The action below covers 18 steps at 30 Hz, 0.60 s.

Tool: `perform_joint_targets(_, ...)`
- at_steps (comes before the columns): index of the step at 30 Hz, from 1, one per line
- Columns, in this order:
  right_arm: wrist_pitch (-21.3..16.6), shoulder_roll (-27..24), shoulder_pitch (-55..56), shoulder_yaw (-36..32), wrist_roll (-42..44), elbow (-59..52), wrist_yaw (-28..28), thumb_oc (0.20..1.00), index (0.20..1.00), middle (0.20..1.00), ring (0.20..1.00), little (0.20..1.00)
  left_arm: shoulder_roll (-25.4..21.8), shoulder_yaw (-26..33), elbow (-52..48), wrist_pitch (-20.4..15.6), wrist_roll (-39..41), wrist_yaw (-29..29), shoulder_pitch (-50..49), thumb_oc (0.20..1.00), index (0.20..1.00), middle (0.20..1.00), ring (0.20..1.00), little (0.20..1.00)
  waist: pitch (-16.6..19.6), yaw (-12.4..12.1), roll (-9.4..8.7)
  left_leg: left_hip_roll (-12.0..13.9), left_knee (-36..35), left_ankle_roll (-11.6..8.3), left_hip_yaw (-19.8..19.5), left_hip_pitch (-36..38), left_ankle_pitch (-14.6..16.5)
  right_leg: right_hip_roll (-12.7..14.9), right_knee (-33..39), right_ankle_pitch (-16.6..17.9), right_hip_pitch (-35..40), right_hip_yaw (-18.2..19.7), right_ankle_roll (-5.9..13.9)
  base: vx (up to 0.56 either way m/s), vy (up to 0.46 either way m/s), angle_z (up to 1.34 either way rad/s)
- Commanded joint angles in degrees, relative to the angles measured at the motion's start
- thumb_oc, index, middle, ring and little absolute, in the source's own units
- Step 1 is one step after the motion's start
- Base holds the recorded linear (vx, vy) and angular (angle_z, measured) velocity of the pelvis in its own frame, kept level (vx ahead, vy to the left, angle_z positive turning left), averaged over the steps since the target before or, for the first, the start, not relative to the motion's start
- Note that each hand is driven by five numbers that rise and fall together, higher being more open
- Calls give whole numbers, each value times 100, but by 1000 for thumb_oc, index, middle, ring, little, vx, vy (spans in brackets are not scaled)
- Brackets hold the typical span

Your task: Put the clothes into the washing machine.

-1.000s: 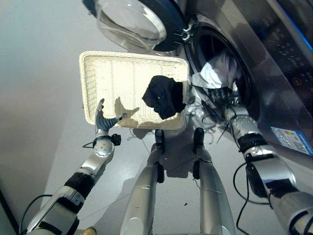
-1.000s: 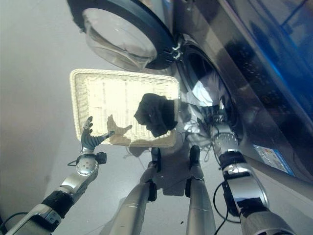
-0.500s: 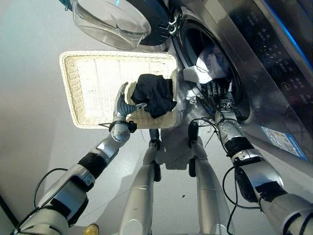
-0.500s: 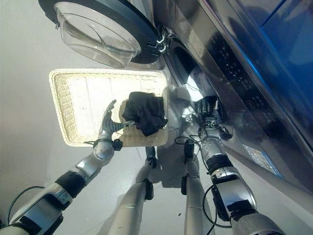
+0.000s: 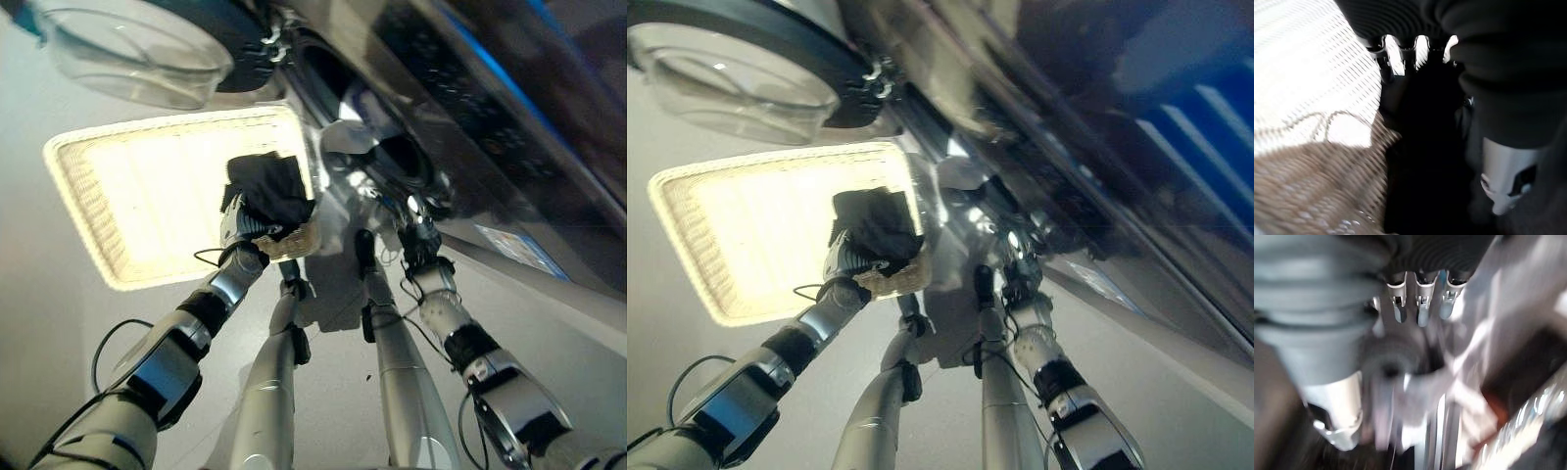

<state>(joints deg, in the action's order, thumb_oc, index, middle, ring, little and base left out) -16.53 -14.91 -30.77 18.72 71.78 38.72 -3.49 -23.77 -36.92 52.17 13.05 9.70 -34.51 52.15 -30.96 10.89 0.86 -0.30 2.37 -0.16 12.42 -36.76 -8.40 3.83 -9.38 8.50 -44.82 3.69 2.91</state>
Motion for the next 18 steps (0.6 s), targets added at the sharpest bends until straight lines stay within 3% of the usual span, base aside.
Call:
perform_joint_targets(1,128,-75,93,217,-482,-320,301,1000,1000,1000,1000,1000,-32,269,178,37,-333,-252,435,1000,1000,1000,1000,1000,117,67,-151,0,546,-427,-93,-292,257,-519,120,44,-47,-373,25,-23,101,-22)
perform_joint_targets(7,124,9,462,600,-655,-697,463,1000,1000,1000,1000,1000,107,599,621,-181,119,-736,890,1000,1000,1000,1000,1000,117,262,-386,124,229,-520,33,-284,101,-594,305,133,-114,-290,69,-13,15,-9)
perform_joint_targets(8,115,62,498,660,-644,-779,466,1000,1000,1000,1000,1000,168,658,723,-284,292,-742,979,881,881,881,881,881,117,290,-435,154,144,-537,45,-279,64,-605,352,154,-123,-282,78,-18,-21,-4)
perform_joint_targets(9,132,146,545,730,-682,-930,407,1000,1000,1000,1000,1000,269,765,805,-473,609,-735,1069,379,379,379,379,379,117,325,-504,193,18,-563,51,-261,18,-628,416,183,-128,-263,94,-32,-25,-3)
perform_joint_targets(10,128,182,534,756,-718,-971,384,1000,1000,1000,1000,1000,301,800,830,-536,677,-699,1122,206,206,206,206,206,117,338,-531,204,-23,-571,57,-298,-33,-633,444,231,-170,-251,95,-19,-30,-1)
perform_joint_targets(18,83,483,558,954,-1181,-1415,-20,1000,1000,1000,1000,1000,762,1161,485,-1627,2449,-477,1027,200,200,200,200,200,117,296,-624,283,-218,-602,-58,-294,-112,-697,464,182,-154,-237,84,-18,-58,4)
